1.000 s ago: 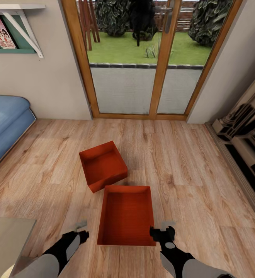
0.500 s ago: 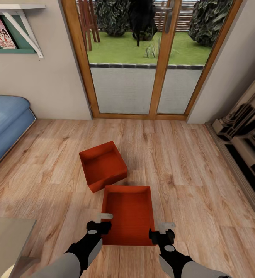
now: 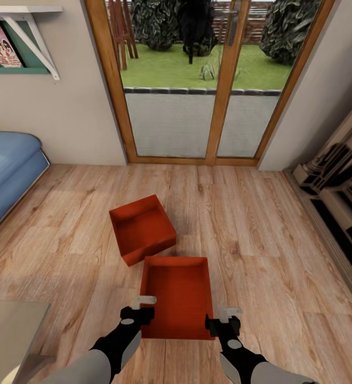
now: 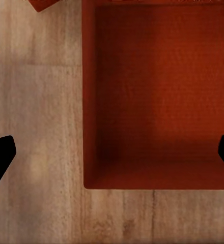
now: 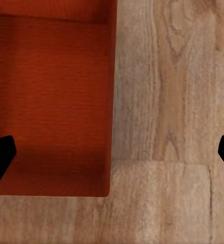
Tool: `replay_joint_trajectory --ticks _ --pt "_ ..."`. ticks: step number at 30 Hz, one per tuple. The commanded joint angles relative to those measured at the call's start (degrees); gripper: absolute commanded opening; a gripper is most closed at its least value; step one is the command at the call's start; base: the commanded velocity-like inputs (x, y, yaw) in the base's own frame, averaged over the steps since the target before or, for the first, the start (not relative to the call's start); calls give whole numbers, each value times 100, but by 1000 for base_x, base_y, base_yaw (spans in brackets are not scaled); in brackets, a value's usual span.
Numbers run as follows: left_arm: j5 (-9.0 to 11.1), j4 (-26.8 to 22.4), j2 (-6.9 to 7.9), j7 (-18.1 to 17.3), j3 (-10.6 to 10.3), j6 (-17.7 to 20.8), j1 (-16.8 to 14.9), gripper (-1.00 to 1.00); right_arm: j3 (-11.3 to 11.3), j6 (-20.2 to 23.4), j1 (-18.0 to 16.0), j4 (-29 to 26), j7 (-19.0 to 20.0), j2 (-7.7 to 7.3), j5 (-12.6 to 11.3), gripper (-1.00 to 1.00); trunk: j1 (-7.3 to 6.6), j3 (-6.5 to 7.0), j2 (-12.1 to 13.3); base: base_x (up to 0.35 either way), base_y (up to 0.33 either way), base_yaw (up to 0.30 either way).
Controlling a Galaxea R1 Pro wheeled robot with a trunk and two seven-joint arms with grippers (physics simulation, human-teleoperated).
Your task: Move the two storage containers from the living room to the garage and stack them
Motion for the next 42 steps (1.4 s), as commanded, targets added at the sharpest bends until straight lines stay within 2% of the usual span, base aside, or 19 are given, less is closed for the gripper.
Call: replay_joint_trajectory --ticks 1,7,16,21,24,28,29,31,34,38,40,42 --pt "6 4 0 35 -37 -11 -3 100 50 -25 -3 5 11 1 -52 100 0 -3 -2 0 0 0" --pt "47 34 0 57 -36 -26 -1 100 50 -52 -2 60 147 1 -48 100 0 -3 -2 0 0 0" --pt "79 195 0 -113 -25 -37 -3 100 50 -266 -2 195 176 6 -51 100 0 -3 -2 0 0 0" --pt "219 191 0 -129 182 -61 -3 100 50 -285 -3 205 178 9 -51 100 0 -3 -2 0 0 0" --pt "305 166 0 -135 349 -307 -3 100 50 -288 -2 206 178 9 -50 100 0 -3 -2 0 0 0" --pt "396 205 4 -51 502 -1267 -3 100 50 -296 -2 207 178 9 -51 100 0 -3 -2 0 0 0" --pt "410 211 5 -13 521 -1348 -3 100 50 -296 -2 207 178 9 -51 100 0 -3 -2 0 0 0" --pt "446 220 6 176 589 -1501 -3 100 50 -297 -2 207 178 9 -50 100 0 -3 -2 0 0 0" --pt "488 228 6 653 691 -1618 -3 100 50 -343 -2 207 178 9 -51 100 0 -3 -2 0 0 0" --pt "488 257 1 783 715 -1565 1 100 50 -384 -2 207 178 9 -51 100 0 -3 -2 0 0 0" --pt "434 250 0 748 675 -924 5 100 50 -385 -2 207 178 9 -52 100 0 -3 -2 0 0 0" --pt "420 235 2 693 646 -629 2 100 50 -386 -2 207 178 9 -52 100 0 -3 -2 0 0 0"
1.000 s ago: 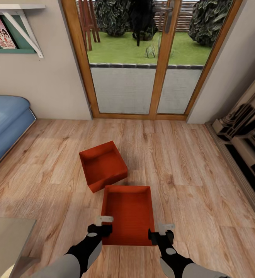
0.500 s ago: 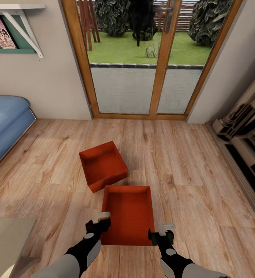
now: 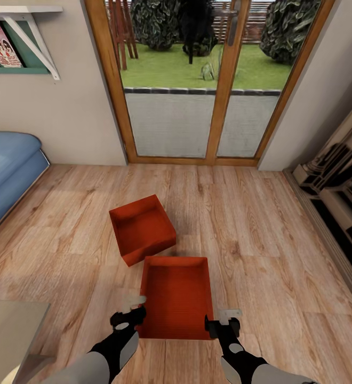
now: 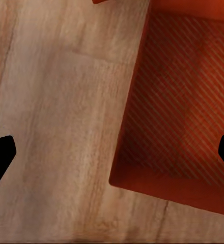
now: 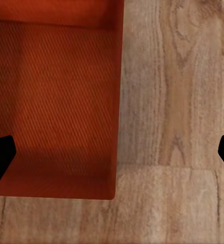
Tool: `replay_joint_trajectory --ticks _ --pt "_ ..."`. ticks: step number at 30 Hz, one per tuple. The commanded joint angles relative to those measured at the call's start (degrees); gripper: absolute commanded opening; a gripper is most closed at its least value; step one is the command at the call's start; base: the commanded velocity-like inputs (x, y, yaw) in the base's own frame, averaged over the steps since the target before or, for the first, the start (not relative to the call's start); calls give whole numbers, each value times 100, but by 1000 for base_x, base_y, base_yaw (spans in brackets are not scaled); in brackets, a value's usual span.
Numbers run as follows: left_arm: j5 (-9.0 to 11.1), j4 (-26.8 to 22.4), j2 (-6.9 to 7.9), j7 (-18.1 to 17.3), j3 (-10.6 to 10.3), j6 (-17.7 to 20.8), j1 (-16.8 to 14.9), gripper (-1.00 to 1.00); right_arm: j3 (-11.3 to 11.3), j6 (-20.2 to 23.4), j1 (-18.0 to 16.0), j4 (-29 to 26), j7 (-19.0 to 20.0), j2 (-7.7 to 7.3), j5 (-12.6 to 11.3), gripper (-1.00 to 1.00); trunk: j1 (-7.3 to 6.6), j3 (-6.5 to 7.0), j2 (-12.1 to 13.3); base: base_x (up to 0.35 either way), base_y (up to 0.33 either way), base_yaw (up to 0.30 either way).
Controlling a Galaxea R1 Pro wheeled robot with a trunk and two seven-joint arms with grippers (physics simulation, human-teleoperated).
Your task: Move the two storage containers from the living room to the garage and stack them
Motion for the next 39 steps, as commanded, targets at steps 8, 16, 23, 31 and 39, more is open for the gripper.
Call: replay_joint_trajectory --ticks 8,16,23,31,39 --pt "-249 -462 55 -179 -366 376 -8 100 50 -21 -3 5 -19 1 -55 100 0 -3 -2 0 0 0" --pt "-246 -486 50 -171 -575 285 -8 100 50 -26 -3 8 -19 1 -65 100 0 -3 -2 0 0 0" --pt "-215 -548 42 -144 -524 273 -8 100 50 -26 -3 10 -19 1 -65 100 0 -3 -2 0 0 0" --pt "-230 -558 52 -216 -549 278 -8 100 50 -26 -3 13 -19 1 -65 100 132 -111 -242 0 0 0" --pt "-265 -523 55 -237 -589 264 -8 100 48 -21 -5 12 -21 1 -65 100 307 -255 -563 0 0 0"
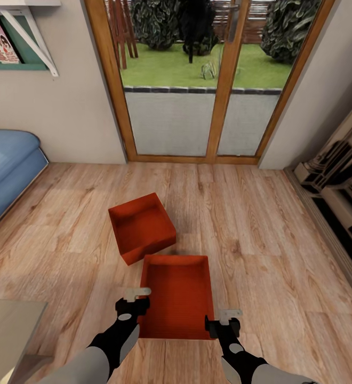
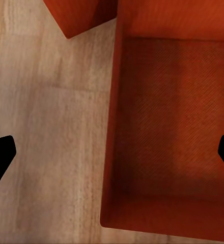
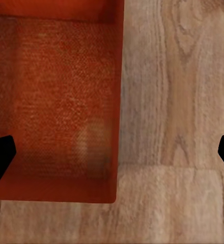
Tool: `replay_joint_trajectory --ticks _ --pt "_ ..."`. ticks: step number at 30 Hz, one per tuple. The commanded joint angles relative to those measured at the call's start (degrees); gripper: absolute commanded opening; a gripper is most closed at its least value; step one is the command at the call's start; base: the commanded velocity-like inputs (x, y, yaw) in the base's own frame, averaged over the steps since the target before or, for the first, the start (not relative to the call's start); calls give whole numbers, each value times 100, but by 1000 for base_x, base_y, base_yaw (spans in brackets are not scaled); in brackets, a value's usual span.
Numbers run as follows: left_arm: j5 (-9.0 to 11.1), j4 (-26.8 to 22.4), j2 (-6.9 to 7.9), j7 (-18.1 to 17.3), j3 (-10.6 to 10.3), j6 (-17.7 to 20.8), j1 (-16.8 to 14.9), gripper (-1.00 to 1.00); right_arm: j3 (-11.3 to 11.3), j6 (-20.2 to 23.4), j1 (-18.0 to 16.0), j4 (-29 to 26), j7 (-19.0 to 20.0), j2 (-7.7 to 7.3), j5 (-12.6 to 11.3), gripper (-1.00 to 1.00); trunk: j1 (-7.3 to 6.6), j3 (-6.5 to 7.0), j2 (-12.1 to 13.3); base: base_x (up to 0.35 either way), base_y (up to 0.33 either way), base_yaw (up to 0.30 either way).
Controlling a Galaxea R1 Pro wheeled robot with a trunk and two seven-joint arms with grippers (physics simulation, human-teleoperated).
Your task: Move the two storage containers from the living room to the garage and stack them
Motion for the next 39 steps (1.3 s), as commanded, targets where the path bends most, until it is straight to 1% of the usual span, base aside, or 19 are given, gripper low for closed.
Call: replay_joint_trajectory --ticks 1,2,4,5,7,9,12,19,27,36,39 --pt "23 17 11 40 -50 -20 -4 100 47 -9 -4 4 -22 5 -57 100 22 -22 -43 0 0 0" --pt "27 21 16 39 -50 -22 -4 100 47 -6 -4 3 -23 6 -71 100 44 -40 -83 0 0 0" --pt "42 37 35 21 -47 -44 -4 100 44 0 -5 0 -34 8 -177 100 88 -76 -164 0 0 0" --pt "57 95 50 -6 -37 -345 -4 100 34 7 -6 -2 -78 4 -528 100 110 -94 -204 0 0 0" --pt "63 106 38 -8 -37 -541 -4 100 39 12 -4 -3 -85 5 -740 100 154 -129 -284 0 0 0" --pt "74 103 43 2 -33 -593 -4 100 42 13 -6 -8 -86 -18 -800 100 198 -165 -364 0 0 0" --pt "80 92 49 27 -26 -607 -4 100 64 10 -3 -10 -52 -27 -783 100 264 -219 -484 0 0 0" --pt "74 116 21 33 -24 -627 -4 100 85 5 -5 -11 -30 -15 -738 100 264 -219 -484 0 0 0" --pt "60 144 12 5 -29 -633 -4 100 87 -24 -5 -24 -27 -28 -733 100 440 -363 -805 0 0 0" --pt "44 144 21 -18 -32 -636 -4 100 66 -12 -9 -104 -67 1 -766 100 637 -524 -1166 0 0 0" --pt "44 144 26 -19 -34 -637 -4 100 68 -9 -10 -106 -71 -19 -764 100 703 -578 -1287 0 0 0"
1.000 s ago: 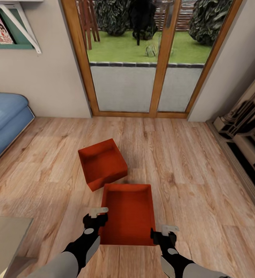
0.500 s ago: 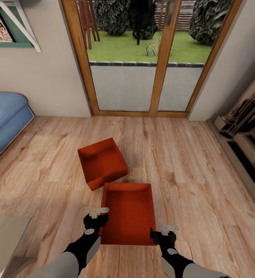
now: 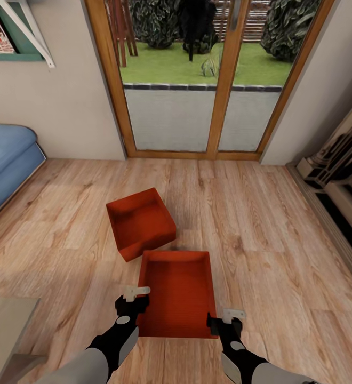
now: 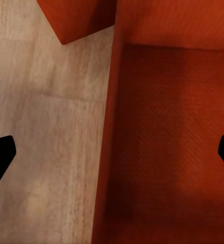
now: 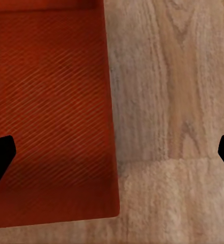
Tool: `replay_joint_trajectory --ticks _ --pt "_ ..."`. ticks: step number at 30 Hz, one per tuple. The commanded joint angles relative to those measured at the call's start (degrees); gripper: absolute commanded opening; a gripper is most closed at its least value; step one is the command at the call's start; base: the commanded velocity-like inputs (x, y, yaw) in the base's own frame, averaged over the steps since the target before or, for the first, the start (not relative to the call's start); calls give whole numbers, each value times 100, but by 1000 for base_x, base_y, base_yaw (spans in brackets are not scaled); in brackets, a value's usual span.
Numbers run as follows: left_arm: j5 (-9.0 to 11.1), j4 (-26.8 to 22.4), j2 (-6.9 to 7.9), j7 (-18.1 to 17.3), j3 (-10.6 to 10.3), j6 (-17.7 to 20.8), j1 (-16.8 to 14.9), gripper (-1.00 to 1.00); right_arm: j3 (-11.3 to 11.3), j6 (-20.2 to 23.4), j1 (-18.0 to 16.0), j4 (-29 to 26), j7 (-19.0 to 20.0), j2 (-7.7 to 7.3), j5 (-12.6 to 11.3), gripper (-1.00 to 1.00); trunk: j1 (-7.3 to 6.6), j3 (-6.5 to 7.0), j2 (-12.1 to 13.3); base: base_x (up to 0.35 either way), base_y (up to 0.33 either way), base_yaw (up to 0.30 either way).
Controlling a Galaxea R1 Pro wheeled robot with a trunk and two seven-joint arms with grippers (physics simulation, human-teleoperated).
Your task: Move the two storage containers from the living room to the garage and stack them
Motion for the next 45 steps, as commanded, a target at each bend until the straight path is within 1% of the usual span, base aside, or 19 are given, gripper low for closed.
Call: replay_joint_trajectory --ticks 1,7,9,13,26,32,45 --pt "17 6 7 42 -47 -15 -4 100 52 -21 -1 8 -10 -8 -35 100 22 -22 -43 0 0 0" --pt "13 34 28 41 -51 -15 -4 100 79 -281 3 84 26 -2 -19 100 154 -129 -284 0 0 0" --pt "-24 174 31 41 -51 -21 -4 100 84 -348 5 96 29 0 -30 100 198 -165 -364 0 0 0" --pt "-19 235 41 41 -55 -24 -4 100 78 -364 5 98 22 -7 -24 100 286 -237 -524 0 0 0" --pt "-15 193 32 48 -61 -24 -4 100 87 -333 2 99 21 3 -17 100 571 -471 -1046 0 0 0" --pt "21 163 30 77 -60 -18 -4 100 79 -335 4 99 21 -15 -17 100 571 -471 -1046 0 0 0" --pt "21 171 15 72 -60 -16 -4 100 70 -335 0 99 21 -36 -15 100 571 -471 -1046 0 0 0"
